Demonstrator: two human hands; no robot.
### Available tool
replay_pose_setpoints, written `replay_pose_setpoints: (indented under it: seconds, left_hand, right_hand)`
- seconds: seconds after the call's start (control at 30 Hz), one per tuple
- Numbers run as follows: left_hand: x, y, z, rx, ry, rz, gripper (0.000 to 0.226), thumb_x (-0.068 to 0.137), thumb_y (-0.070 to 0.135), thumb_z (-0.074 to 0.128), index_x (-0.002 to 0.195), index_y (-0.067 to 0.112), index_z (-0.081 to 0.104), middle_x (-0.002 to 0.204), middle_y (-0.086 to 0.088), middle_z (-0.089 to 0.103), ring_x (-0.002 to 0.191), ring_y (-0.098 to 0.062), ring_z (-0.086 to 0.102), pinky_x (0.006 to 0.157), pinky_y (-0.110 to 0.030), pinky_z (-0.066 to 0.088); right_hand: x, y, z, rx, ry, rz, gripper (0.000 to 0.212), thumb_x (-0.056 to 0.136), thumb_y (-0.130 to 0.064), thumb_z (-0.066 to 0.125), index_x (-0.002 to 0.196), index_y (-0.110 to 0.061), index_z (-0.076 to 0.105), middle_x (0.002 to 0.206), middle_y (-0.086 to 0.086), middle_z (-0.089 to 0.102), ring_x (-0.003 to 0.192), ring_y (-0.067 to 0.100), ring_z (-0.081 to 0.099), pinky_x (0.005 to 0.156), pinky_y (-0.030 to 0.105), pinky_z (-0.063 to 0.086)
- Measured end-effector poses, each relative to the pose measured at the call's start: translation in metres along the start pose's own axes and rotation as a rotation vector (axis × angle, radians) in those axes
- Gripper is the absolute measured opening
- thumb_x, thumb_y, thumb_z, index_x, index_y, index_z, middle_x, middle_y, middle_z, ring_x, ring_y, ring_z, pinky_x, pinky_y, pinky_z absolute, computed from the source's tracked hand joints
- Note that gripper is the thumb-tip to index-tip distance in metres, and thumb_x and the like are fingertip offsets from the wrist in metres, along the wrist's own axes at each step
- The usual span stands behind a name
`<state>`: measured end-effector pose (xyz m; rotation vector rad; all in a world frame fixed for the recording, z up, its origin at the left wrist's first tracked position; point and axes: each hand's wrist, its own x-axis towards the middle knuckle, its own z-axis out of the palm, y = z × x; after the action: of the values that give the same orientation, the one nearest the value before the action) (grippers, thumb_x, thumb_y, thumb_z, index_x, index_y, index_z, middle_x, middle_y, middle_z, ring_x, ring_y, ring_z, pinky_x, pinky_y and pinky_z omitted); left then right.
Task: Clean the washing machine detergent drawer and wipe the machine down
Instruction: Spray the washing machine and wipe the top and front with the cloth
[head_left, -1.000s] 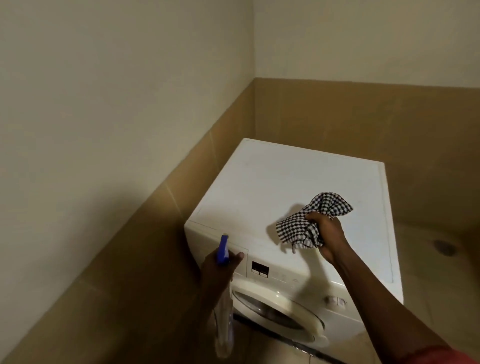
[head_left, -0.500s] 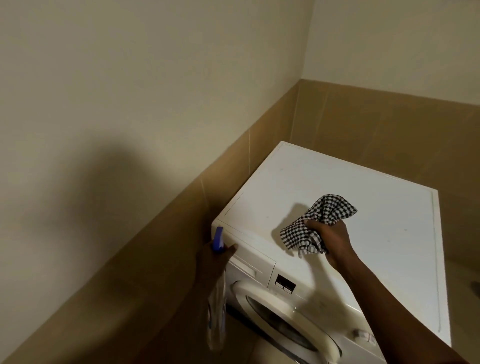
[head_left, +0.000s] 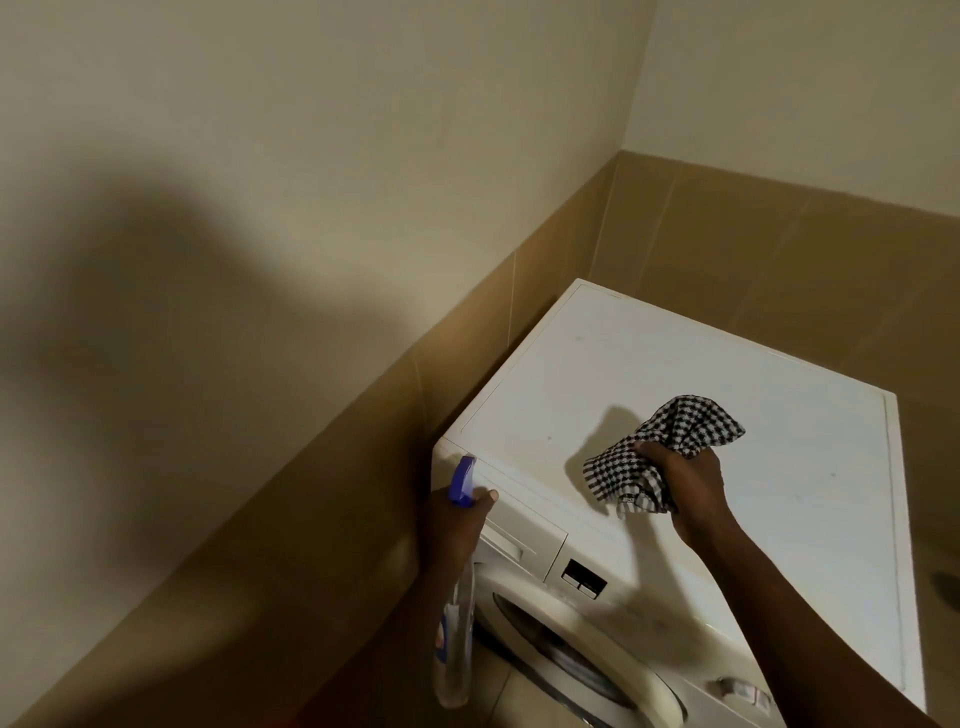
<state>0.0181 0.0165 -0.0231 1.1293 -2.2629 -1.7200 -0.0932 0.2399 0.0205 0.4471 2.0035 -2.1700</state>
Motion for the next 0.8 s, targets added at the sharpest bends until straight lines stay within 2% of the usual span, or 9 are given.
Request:
replay_pose_setpoints:
  seconds: [0.07, 0.17, 0.3, 0.4, 0.5, 0.57, 0.63, 0.7, 0.8]
  left_hand:
    - [0.006, -0.001, -0.003, -0.023, 0.038, 0.008, 0.025, 0.086, 0.018, 0.072, 0.098, 0.0, 0.059, 0.068, 0.003, 0.053, 0.061, -0.005, 0.052, 0.047, -0.005, 0.041]
    - [0.009, 0.002, -0.008, -0.019, 0.041, 0.018, 0.027, 0.086, 0.018, 0.073, 0.101, 0.005, 0.055, 0.072, 0.005, 0.052, 0.063, -0.004, 0.051, 0.05, -0.006, 0.044]
    - [0.011, 0.0, -0.005, -0.038, -0.103, -0.089, 0.035, 0.079, 0.017, 0.08, 0.101, 0.006, 0.054, 0.085, 0.001, 0.059, 0.082, -0.014, 0.06, 0.077, -0.023, 0.053]
    - [0.007, -0.009, 0.001, -0.008, -0.174, -0.14, 0.042, 0.074, 0.02, 0.084, 0.109, 0.008, 0.065, 0.087, -0.001, 0.066, 0.084, -0.016, 0.065, 0.082, -0.031, 0.057]
    - [0.003, -0.019, 0.003, 0.0, -0.178, -0.161, 0.037, 0.071, 0.026, 0.085, 0.097, 0.015, 0.061, 0.086, -0.002, 0.064, 0.079, -0.017, 0.063, 0.081, -0.034, 0.057]
    - [0.002, -0.024, -0.001, -0.015, -0.176, -0.171, 0.048, 0.065, 0.031, 0.089, 0.1, 0.011, 0.063, 0.086, -0.003, 0.065, 0.078, -0.018, 0.063, 0.082, -0.039, 0.059]
    - [0.005, -0.025, -0.01, -0.082, -0.148, -0.216, 0.058, 0.064, 0.027, 0.09, 0.111, 0.008, 0.062, 0.092, -0.004, 0.065, 0.079, -0.019, 0.063, 0.072, -0.036, 0.059]
    - [0.011, -0.029, -0.018, -0.143, -0.126, -0.257, 0.054, 0.072, 0.02, 0.085, 0.117, 0.012, 0.056, 0.099, -0.003, 0.061, 0.08, -0.015, 0.06, 0.058, -0.021, 0.049]
    - [0.019, -0.032, -0.032, -0.155, -0.045, -0.209, 0.058, 0.076, 0.014, 0.082, 0.127, 0.011, 0.056, 0.108, 0.002, 0.057, 0.092, -0.013, 0.055, 0.062, -0.011, 0.045]
  right_hand:
    - [0.0, 0.005, 0.005, -0.051, -0.012, 0.003, 0.027, 0.081, -0.003, 0.069, 0.107, -0.003, 0.062, 0.098, 0.017, 0.072, 0.085, 0.033, 0.071, 0.074, 0.048, 0.059]
    - [-0.002, 0.015, 0.015, -0.187, -0.031, 0.005, 0.029, 0.078, -0.014, 0.073, 0.105, -0.01, 0.063, 0.097, 0.012, 0.073, 0.086, 0.031, 0.072, 0.074, 0.052, 0.059]
    - [-0.009, 0.019, 0.043, -0.373, -0.028, -0.121, 0.02, 0.081, -0.018, 0.071, 0.098, -0.021, 0.059, 0.097, 0.002, 0.069, 0.091, 0.025, 0.067, 0.08, 0.047, 0.058]
    - [-0.017, 0.019, 0.065, -0.542, -0.054, -0.279, 0.013, 0.086, -0.021, 0.068, 0.094, -0.021, 0.058, 0.088, -0.003, 0.065, 0.084, 0.018, 0.064, 0.076, 0.033, 0.054]
    - [-0.021, 0.031, 0.08, -0.647, -0.127, -0.364, 0.015, 0.09, -0.028, 0.067, 0.096, -0.015, 0.065, 0.084, -0.005, 0.064, 0.076, 0.006, 0.06, 0.067, 0.013, 0.044]
    - [-0.023, 0.046, 0.085, -0.7, -0.199, -0.369, 0.02, 0.091, -0.033, 0.064, 0.1, -0.015, 0.067, 0.088, -0.004, 0.067, 0.076, 0.002, 0.061, 0.066, 0.006, 0.042]
    - [-0.028, 0.064, 0.091, -0.734, -0.259, -0.358, 0.026, 0.094, -0.037, 0.059, 0.108, -0.015, 0.066, 0.1, 0.0, 0.07, 0.087, 0.006, 0.064, 0.073, 0.01, 0.045]
    - [-0.032, 0.085, 0.101, -0.836, -0.317, -0.448, 0.048, 0.095, -0.05, 0.049, 0.129, -0.017, 0.057, 0.128, 0.0, 0.06, 0.116, 0.01, 0.054, 0.097, 0.021, 0.041]
    - [-0.029, 0.104, 0.124, -1.082, -0.42, -0.652, 0.072, 0.089, -0.067, 0.031, 0.147, -0.024, 0.038, 0.156, -0.001, 0.029, 0.146, 0.022, 0.018, 0.119, 0.042, 0.012]
